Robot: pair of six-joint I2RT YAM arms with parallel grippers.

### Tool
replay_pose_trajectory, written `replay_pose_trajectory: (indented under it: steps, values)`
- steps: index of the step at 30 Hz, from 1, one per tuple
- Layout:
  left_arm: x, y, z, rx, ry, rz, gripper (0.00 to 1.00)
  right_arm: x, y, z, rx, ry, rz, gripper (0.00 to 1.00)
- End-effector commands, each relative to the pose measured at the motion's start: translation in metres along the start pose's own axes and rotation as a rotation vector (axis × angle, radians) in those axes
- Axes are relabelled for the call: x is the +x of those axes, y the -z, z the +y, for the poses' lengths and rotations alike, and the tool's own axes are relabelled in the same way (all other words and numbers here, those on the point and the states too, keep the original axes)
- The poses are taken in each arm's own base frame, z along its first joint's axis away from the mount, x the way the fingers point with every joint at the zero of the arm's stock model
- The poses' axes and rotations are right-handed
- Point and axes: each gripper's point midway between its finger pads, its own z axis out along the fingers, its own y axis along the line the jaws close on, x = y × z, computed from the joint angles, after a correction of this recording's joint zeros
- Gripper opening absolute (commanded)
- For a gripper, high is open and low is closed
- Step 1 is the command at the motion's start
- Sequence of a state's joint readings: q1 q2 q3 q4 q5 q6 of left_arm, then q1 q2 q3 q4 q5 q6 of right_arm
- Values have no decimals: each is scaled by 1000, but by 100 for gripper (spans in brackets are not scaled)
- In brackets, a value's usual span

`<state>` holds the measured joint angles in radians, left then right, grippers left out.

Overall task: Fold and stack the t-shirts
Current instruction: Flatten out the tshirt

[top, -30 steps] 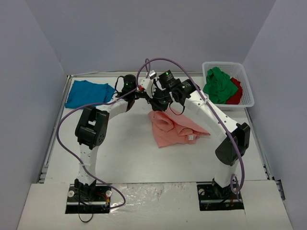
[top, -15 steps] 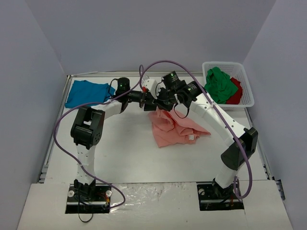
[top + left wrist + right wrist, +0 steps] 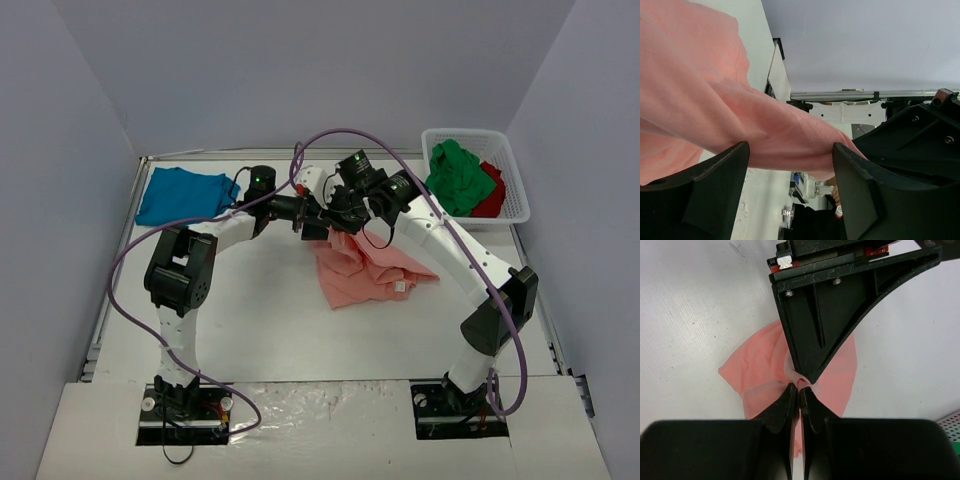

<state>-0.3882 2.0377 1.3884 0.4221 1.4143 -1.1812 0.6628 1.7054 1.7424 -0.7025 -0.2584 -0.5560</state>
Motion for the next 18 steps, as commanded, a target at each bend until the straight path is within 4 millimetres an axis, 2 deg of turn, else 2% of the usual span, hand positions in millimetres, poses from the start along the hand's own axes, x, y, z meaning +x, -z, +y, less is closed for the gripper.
replay_pose_trajectory:
  steps: [1,8,9,10,14,18]
  values:
    - [29,2,-57,75,-131,111,67,-1,9,-12,65,27,-7,0]
    - [38,7,-82,135,-196,157,67,9,9,-20,110,36,29,0]
    - [41,10,-92,134,-104,176,67,12,9,-22,122,33,36,0]
    - [46,13,-100,157,-240,179,67,13,9,-23,122,29,36,0]
    - [45,23,-94,142,-230,182,66,18,11,-30,128,-2,32,0]
    - [38,29,-94,152,-304,138,59,24,13,-38,126,-33,26,0]
